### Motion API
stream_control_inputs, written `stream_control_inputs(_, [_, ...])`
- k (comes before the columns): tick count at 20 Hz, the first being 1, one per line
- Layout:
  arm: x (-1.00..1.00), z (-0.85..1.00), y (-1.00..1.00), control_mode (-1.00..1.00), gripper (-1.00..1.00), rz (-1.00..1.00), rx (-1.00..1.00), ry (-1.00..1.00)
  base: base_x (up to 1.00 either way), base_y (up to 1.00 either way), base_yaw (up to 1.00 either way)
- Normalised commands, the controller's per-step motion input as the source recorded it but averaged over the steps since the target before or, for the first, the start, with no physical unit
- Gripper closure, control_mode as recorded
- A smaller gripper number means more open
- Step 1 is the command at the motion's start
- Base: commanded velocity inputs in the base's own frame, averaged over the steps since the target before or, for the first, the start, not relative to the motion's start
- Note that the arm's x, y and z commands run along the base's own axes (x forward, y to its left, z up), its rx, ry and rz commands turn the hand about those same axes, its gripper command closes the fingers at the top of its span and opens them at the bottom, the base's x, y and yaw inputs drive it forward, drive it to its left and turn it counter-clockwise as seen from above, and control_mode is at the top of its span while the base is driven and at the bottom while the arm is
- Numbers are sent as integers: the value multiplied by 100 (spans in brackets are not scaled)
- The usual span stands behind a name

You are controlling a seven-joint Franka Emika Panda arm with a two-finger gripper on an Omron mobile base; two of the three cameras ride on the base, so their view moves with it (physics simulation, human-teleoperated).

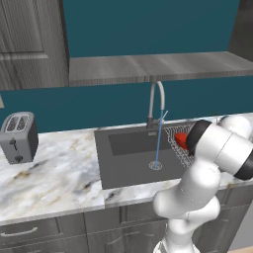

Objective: Rinse each bowl for a few seconds and place them down in the sink or on the counter.

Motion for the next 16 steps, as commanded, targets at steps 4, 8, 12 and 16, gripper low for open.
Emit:
stream_control_inputs(4, [0, 40, -9, -100, -100, -18, -2, 0, 0, 0, 0])
stream_control_inputs(8, [0, 28, -26, -100, -100, -11, 1, 0, 0, 0, 0])
stream_control_inputs(12, [-1, 11, -45, -100, -100, -5, 6, 0, 0, 0, 0])
stream_control_inputs(16, [0, 11, -49, -100, -100, -4, 6, 0, 0, 0, 0])
